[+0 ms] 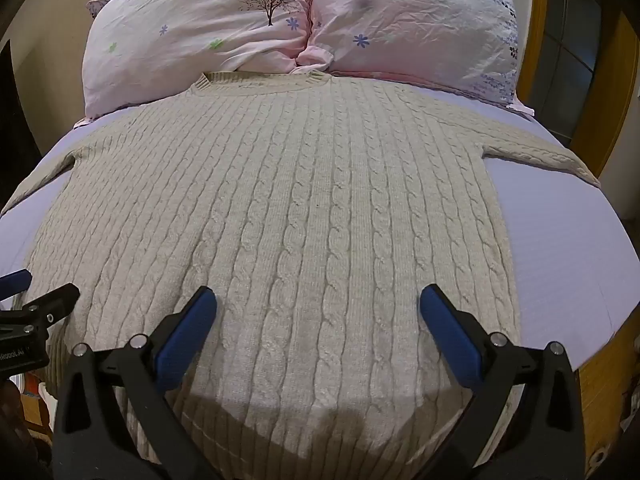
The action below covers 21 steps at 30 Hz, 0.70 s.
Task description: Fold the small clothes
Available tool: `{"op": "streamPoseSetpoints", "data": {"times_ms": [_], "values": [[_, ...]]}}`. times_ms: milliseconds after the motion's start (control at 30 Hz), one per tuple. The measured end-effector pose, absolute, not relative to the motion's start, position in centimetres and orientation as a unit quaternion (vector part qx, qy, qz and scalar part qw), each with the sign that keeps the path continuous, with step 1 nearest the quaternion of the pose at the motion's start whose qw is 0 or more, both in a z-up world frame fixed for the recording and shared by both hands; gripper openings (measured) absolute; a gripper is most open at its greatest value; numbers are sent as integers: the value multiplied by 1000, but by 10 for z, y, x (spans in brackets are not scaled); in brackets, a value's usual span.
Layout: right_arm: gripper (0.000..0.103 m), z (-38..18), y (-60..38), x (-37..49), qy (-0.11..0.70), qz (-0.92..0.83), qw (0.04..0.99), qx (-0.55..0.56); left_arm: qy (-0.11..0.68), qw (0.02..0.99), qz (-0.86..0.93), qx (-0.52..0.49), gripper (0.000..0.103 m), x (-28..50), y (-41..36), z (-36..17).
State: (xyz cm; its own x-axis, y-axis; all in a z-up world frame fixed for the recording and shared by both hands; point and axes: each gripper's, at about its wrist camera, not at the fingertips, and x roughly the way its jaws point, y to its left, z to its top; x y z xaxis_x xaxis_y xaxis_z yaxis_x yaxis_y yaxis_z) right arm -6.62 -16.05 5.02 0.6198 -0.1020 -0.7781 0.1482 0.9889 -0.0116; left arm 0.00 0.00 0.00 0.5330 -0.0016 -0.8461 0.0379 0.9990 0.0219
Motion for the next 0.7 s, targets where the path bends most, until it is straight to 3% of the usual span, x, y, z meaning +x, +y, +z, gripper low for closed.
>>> {"op": "streamPoseSetpoints", "data": {"times_ms": [700], "values": [[101,51,-161,-67,430,-70,900,26,482,876,-11,19,102,2,0,1]]}}
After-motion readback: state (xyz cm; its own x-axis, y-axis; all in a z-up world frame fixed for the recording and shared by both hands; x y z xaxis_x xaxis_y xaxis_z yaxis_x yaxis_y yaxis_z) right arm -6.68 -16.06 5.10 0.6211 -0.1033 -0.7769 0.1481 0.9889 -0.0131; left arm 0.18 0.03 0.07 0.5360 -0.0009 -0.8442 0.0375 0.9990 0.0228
